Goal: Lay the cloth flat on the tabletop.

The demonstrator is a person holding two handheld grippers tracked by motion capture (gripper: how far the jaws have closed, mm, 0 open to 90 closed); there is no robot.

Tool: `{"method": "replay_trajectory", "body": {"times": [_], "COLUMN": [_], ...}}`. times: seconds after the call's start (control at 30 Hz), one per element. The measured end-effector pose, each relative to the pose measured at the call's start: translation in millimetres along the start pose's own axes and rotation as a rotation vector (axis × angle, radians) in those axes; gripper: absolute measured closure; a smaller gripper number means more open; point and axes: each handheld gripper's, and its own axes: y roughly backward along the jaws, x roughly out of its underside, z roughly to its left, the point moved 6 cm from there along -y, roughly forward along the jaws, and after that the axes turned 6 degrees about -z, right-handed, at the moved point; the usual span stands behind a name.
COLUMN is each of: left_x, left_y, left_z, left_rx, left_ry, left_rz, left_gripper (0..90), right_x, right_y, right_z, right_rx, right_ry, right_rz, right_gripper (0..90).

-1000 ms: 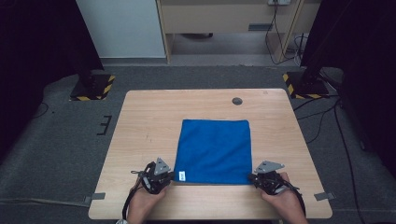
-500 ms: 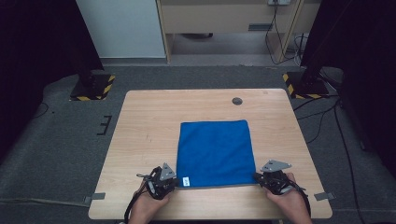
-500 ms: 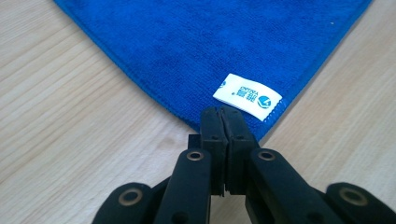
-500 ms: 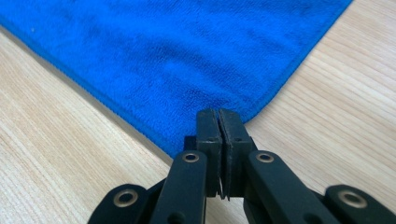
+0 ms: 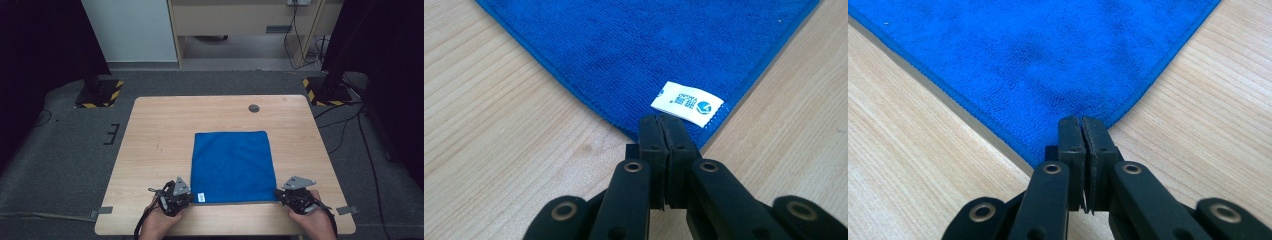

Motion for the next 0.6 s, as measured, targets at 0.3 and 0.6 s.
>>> {"method": "replay_trajectory", "body": {"times": [0.3, 0.6], "left_x": [-7.5, -13.2], "left_y": [6.4, 3.3], "left_z": [10.8, 12.8], "left_rx": [-0.054, -0.027], "left_ry": [0.066, 0.043], "left_rz": [-0.113, -0.147], "left_gripper": [48.9, 29.5], "right_x": [-6.1, -13.8], "right_y": [0.0, -8.0], "right_z": [-3.5, -0.6], "right_rx": [0.041, 0.048], "right_ry": [-0.038, -0.021], "right_rz": [-0.054, -0.099], "right_gripper": [43.4, 23.0]}}
